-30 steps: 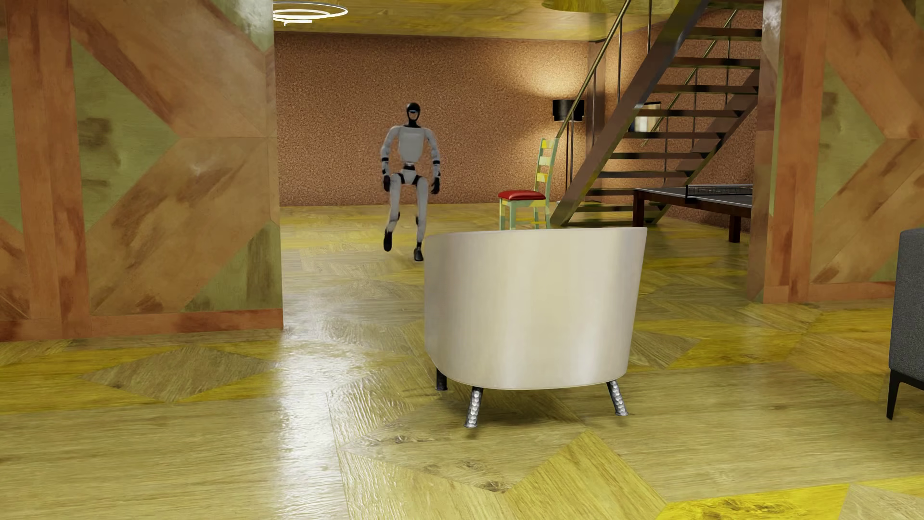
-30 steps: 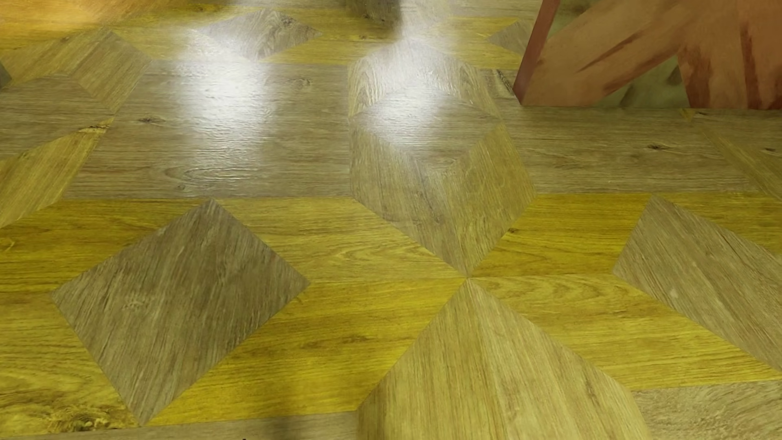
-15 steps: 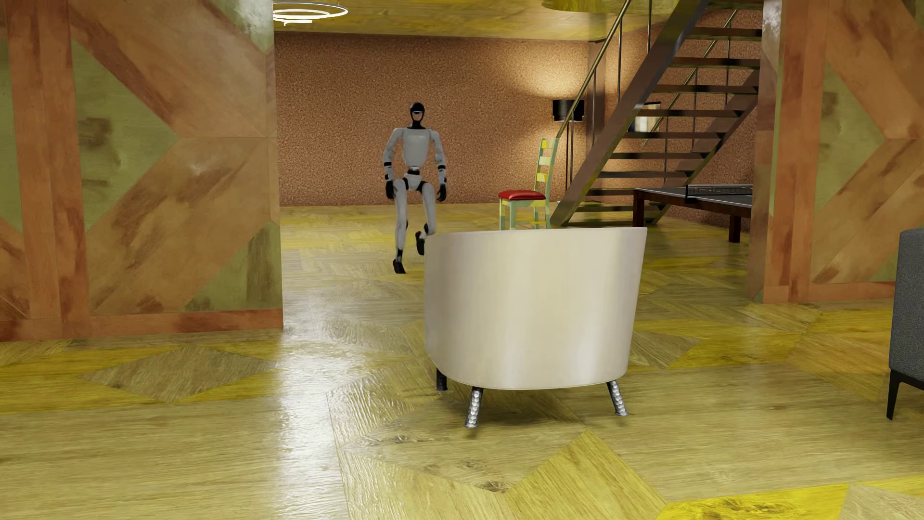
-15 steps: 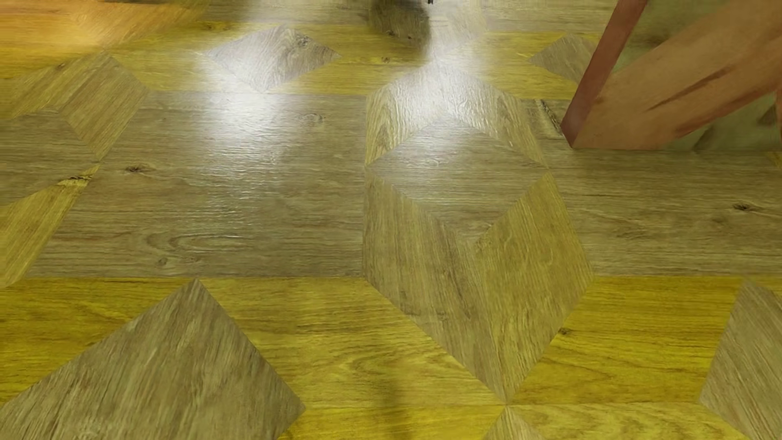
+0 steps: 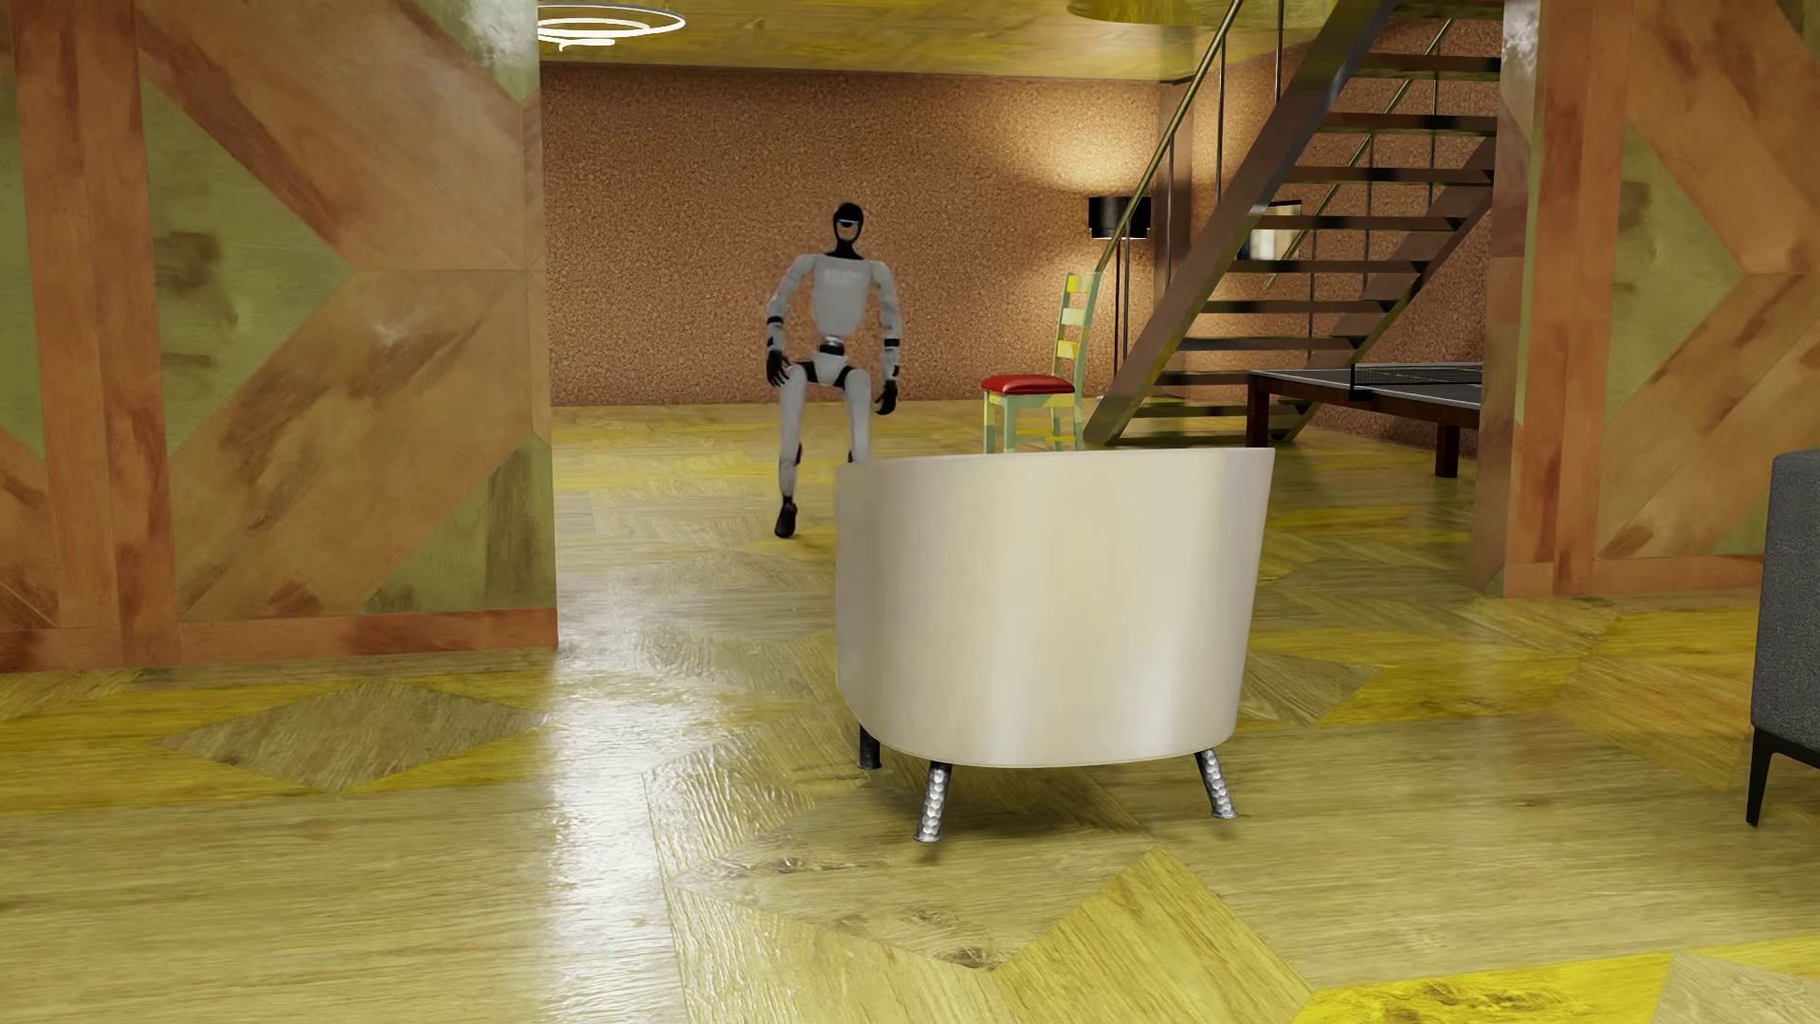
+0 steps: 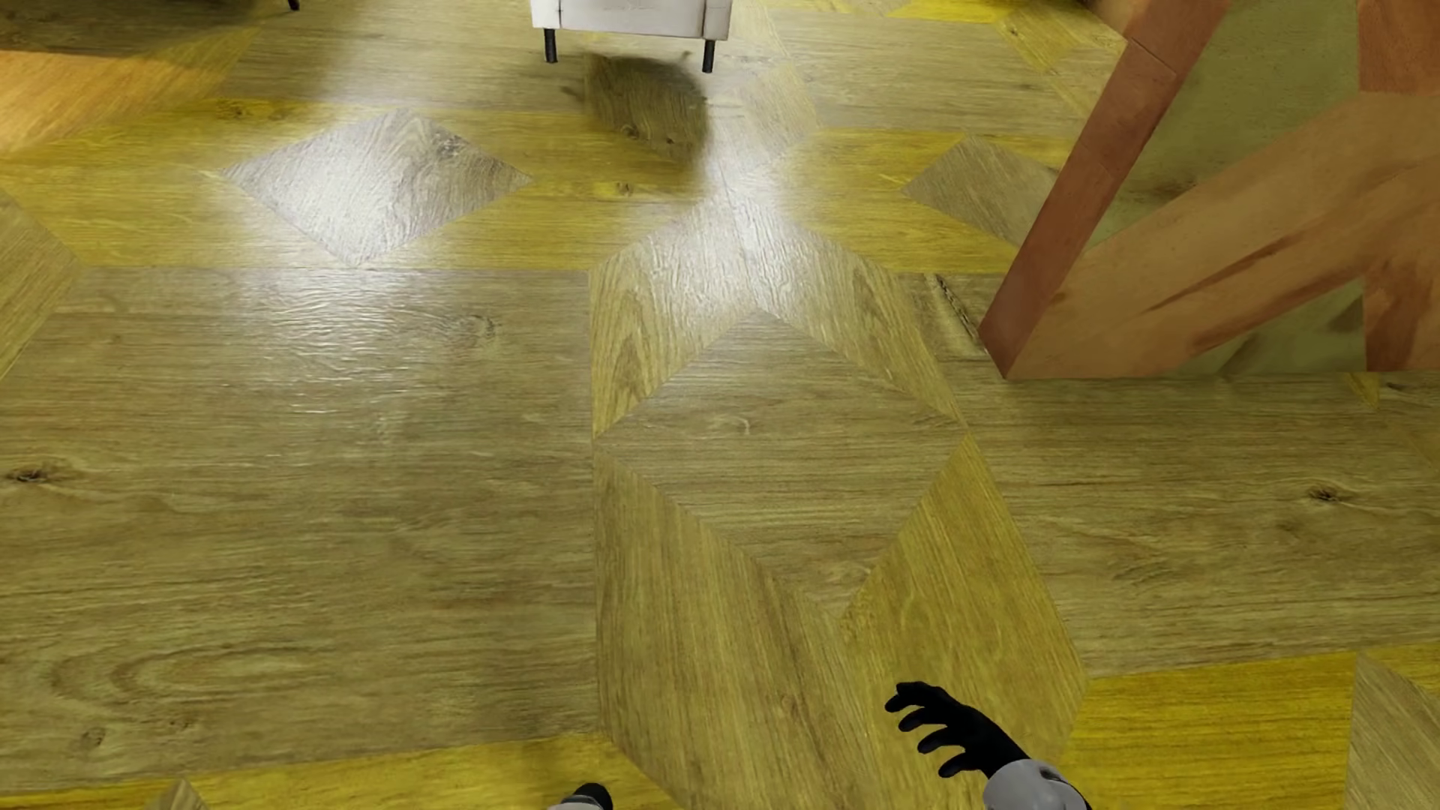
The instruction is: Go to the armchair
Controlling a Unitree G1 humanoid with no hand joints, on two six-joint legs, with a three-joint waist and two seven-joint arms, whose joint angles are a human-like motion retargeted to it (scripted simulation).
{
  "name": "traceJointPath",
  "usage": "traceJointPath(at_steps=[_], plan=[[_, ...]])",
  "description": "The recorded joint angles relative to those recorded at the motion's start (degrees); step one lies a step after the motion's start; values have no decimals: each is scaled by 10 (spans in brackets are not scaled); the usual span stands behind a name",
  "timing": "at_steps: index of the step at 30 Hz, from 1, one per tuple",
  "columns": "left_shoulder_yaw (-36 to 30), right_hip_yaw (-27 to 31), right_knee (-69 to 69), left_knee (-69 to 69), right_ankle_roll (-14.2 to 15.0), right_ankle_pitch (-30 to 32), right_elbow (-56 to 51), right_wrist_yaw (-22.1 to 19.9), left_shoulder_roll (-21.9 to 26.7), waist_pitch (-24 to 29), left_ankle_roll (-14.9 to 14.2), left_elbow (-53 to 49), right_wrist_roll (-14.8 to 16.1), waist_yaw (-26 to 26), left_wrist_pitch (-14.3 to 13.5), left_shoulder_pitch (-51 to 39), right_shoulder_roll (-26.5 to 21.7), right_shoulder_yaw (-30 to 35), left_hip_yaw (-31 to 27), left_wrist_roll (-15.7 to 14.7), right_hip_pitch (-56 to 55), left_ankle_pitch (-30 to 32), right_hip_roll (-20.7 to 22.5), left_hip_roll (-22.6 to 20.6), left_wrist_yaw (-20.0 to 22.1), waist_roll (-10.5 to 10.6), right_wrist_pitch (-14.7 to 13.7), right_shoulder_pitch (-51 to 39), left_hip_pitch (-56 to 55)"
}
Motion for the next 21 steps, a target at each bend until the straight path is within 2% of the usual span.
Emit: traceJointPath(at_steps=[2,4,6,7,9,11,12,13,16,17,21], plan=[[12,0,55,98,0,78,101,0,-9,7,0,6,0,-18,0,-24,37,22,0,0,3,49,-31,-5,0,-17,0,41,-19],[39,0,206,142,0,170,194,0,-3,11,0,-2,0,-30,0,-55,72,51,0,0,-72,1,-60,-19,0,-27,0,88,5],[103,0,356,132,0,218,167,0,17,14,0,-51,0,-56,0,-64,70,125,0,0,-161,-33,-53,-25,0,-29,0,131,56],[133,0,376,114,0,244,133,0,29,18,0,-71,0,-83,0,-68,61,149,0,0,-189,-39,-51,-30,0,-27,0,151,87],[163,0,318,89,0,287,53,0,58,21,0,-98,0,-130,0,-85,41,163,0,0,-230,-46,-46,-35,0,-21,0,193,130],[190,0,186,94,0,272,0,0,80,27,0,-120,0,-150,0,-108,33,154,0,0,-243,-58,-38,-36,0,-14,0,223,148],[188,0,113,68,0,256,-30,0,99,36,0,-145,0,-150,0,-115,34,151,0,0,-225,-59,-42,-47,0,-27,0,237,205],[198,0,51,78,0,238,-26,0,104,29,0,-138,0,-164,0,-134,37,150,0,0,-237,-62,-26,-40,0,-17,0,230,182],[210,0,-30,60,0,98,-10,0,100,35,0,-110,0,-165,0,-184,52,144,0,0,-227,-82,-24,-59,0,-22,0,204,220],[207,0,-33,77,0,86,-9,0,95,37,0,-114,0,-159,0,-194,50,149,0,0,-231,-88,-24,-58,0,-24,0,192,215],[155,0,-24,70,0,175,-9,0,79,38,0,-156,0,-137,0,-190,23,158,0,0,-248,-95,-32,-65,0,-37,0,148,245]])
